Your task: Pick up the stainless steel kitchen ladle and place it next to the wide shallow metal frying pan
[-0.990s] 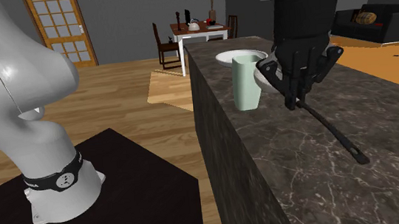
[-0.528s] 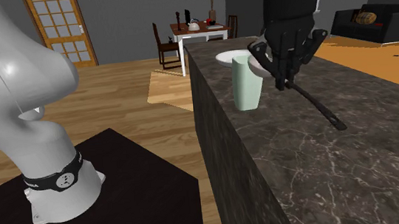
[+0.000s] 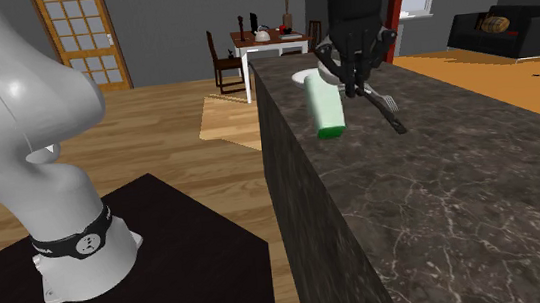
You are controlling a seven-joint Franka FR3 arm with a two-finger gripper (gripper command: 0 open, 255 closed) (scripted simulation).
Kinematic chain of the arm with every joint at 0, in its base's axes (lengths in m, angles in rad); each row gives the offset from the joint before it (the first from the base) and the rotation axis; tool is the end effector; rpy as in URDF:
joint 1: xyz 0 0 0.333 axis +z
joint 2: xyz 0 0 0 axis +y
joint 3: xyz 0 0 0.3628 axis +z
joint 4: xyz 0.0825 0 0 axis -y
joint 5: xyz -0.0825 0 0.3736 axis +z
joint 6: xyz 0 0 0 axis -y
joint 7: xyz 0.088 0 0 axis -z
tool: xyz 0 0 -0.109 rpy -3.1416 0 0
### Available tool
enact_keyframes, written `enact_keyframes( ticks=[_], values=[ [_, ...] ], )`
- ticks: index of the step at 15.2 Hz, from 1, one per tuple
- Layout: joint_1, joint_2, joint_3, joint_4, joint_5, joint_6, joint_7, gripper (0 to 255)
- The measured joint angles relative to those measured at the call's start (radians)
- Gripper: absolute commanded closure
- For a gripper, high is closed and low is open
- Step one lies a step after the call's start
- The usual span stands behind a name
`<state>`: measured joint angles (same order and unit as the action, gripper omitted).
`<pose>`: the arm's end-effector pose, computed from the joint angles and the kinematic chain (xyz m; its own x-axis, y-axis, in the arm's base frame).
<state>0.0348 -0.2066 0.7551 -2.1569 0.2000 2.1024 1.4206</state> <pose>0.3295 0.3765 0.5193 0.7476 -0.6637 -0.0251 -0.6621 -0.7419 -0.1059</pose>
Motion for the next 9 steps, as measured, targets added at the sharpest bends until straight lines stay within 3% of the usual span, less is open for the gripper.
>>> enact_keyframes(
  ticks=[9],
  values=[
    [0.064, 0.059, 0.168, 0.060, -0.056, 0.009, 0.261, 255]
  ],
)
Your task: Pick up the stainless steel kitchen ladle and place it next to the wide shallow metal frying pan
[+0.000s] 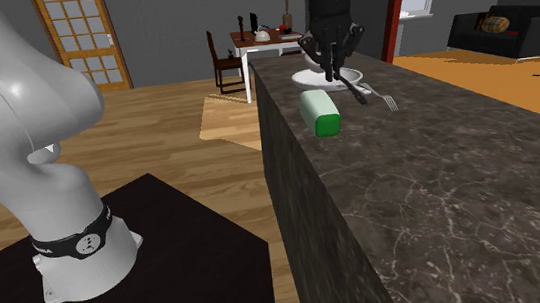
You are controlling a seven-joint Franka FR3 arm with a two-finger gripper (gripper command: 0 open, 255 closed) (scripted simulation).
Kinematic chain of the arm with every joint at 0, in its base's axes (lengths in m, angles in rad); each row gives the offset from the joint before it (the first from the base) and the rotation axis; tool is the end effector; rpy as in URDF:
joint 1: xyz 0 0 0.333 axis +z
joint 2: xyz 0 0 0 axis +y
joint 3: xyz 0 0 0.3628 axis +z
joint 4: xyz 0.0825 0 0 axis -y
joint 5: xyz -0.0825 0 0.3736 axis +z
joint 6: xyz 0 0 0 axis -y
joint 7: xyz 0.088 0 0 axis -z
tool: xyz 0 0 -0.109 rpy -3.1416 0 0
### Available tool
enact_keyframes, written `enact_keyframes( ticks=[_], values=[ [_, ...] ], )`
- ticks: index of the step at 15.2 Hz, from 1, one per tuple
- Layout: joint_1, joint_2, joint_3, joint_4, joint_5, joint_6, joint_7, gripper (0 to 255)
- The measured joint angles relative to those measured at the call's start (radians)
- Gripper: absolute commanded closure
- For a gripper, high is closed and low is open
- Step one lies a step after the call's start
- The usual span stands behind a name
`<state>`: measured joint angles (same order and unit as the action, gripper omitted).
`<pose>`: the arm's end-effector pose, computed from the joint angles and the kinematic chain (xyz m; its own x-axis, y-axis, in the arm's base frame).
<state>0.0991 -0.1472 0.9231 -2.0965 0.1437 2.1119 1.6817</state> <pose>0.2504 0.4594 0.5177 0.7485 -0.6627 -0.0250 -0.6612 -0.7428 -0.1054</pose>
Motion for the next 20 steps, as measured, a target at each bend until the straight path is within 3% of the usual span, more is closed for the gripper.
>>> enact_keyframes(
  ticks=[17, 20],
  values=[
    [0.001, 0.154, 0.063, -0.082, -0.166, 0.203, 0.154, 255],
    [-0.004, 0.170, 0.056, -0.107, -0.187, 0.346, 0.160, 255]
  ],
)
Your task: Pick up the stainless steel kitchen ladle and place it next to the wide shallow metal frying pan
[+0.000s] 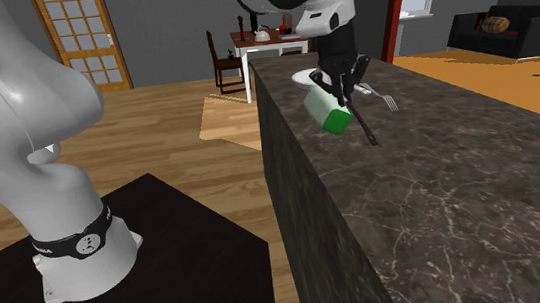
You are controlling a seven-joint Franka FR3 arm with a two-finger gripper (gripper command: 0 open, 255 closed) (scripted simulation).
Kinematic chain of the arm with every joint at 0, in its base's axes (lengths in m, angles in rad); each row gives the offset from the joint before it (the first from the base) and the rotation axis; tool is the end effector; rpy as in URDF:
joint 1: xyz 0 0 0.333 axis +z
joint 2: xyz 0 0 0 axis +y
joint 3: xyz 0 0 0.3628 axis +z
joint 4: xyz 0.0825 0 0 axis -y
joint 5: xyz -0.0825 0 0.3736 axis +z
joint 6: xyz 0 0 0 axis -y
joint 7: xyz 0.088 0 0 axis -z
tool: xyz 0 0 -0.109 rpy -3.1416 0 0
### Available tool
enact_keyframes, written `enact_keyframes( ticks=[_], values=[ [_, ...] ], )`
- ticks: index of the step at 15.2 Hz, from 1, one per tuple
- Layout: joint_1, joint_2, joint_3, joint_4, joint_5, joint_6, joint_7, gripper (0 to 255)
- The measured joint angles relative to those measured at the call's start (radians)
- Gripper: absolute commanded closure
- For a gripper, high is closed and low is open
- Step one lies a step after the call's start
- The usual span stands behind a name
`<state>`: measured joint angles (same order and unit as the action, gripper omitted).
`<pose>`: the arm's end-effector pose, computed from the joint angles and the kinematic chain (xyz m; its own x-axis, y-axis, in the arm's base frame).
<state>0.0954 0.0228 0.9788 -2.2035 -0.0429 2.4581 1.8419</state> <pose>0.2625 0.4796 0.4511 0.7414 -0.6692 -0.0494 -0.6599 -0.7137 -0.2349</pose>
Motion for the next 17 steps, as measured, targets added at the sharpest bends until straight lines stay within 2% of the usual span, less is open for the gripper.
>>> enact_keyframes(
  ticks=[1, 2, 3, 4, 5, 6, 7, 8, 9, 10, 11, 12, 14, 16, 17],
  values=[
    [0.001, 0.026, -0.002, -0.005, -0.026, 0.063, 0.015, 255],
    [0.014, 0.081, -0.010, 0.008, -0.096, 0.126, 0.064, 255],
    [0.018, 0.078, -0.004, -0.005, -0.110, 0.152, 0.071, 255],
    [0.006, 0.056, 0.007, -0.025, -0.067, 0.159, 0.046, 255],
    [0.013, 0.063, 0.004, -0.036, -0.076, 0.211, 0.060, 255],
    [0.004, 0.047, 0.012, -0.055, -0.051, 0.229, 0.041, 255],
    [0.018, 0.098, -0.013, -0.024, -0.075, 0.210, 0.066, 255],
    [0.044, 0.125, -0.033, -0.015, -0.136, 0.245, 0.103, 255],
    [0.044, 0.115, -0.031, -0.026, -0.140, 0.265, 0.100, 255],
    [0.068, 0.131, -0.051, -0.015, -0.173, 0.269, 0.131, 255],
    [0.042, 0.099, -0.023, -0.031, -0.160, 0.245, 0.114, 0],
    [0.040, 0.107, -0.027, -0.012, -0.144, 0.202, 0.097, 0],
    [0.042, 0.117, -0.030, -0.001, -0.143, 0.244, 0.099, 0],
    [0.051, 0.131, -0.038, 0.008, -0.161, 0.241, 0.110, 0],
    [0.027, 0.085, -0.013, -0.035, -0.120, 0.281, 0.084, 0]
  ],
)
